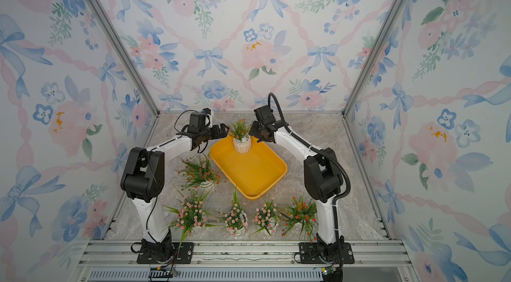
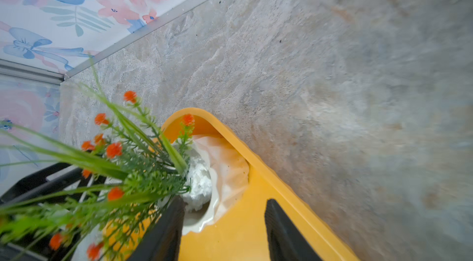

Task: Put the potted gypsophila into the storage box
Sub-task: Place the baby's breath potted plant at the storage box, then move the baby's breath potted plant to the center of the board.

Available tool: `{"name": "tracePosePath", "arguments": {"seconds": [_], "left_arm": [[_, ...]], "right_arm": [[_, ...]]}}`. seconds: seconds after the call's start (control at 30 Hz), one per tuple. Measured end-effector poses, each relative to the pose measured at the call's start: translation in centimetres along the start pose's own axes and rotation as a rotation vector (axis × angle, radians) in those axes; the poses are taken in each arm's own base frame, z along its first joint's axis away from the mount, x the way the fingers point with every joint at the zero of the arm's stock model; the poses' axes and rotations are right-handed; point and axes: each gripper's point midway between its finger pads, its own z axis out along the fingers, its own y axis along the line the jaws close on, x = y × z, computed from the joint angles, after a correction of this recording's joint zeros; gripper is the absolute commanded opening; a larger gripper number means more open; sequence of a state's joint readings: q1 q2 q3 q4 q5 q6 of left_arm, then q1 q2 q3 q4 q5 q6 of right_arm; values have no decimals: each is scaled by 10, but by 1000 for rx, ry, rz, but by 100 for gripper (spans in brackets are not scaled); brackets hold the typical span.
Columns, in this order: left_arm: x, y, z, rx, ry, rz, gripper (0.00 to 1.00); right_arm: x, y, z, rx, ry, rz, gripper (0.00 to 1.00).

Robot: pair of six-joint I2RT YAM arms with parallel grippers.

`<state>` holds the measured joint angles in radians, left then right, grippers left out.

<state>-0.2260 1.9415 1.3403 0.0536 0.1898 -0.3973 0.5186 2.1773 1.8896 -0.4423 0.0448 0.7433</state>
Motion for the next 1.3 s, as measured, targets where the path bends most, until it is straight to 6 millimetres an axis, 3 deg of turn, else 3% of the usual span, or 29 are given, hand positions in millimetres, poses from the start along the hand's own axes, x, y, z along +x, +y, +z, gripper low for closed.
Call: {"name": "tracePosePath", "arguments": {"seconds": [0.1,0.33,0.5,0.6,0.73,0.87,0.97,1.17,1.3], "left_arm": [[-18,1,-15,-32,-54,30,98],[-44,5,-52,-77,-143,85,98],[-38,0,-85,-74,-164,110,98],[-36,-8,-105,-61,-186,126,98],[-33,-37,-127,-8,-215,191,98],[-23,-78,-139,81,-220,279,98],[-14,-108,-145,148,-218,337,98],[18,-154,-146,251,-174,399,98],[42,-179,-149,309,-136,412,98]], "right_arm": [[-14,-4,-28,24,-68,-16,69],[-32,-27,-72,124,-181,-18,73],[-29,-68,-97,213,-201,23,74],[-25,-101,-123,271,-214,81,74],[-24,-128,-171,329,-258,139,74],[-19,-144,-223,352,-295,172,74],[-9,-169,-254,387,-309,207,74],[39,-239,-304,458,-317,326,74],[80,-268,-333,455,-312,404,73]]}}
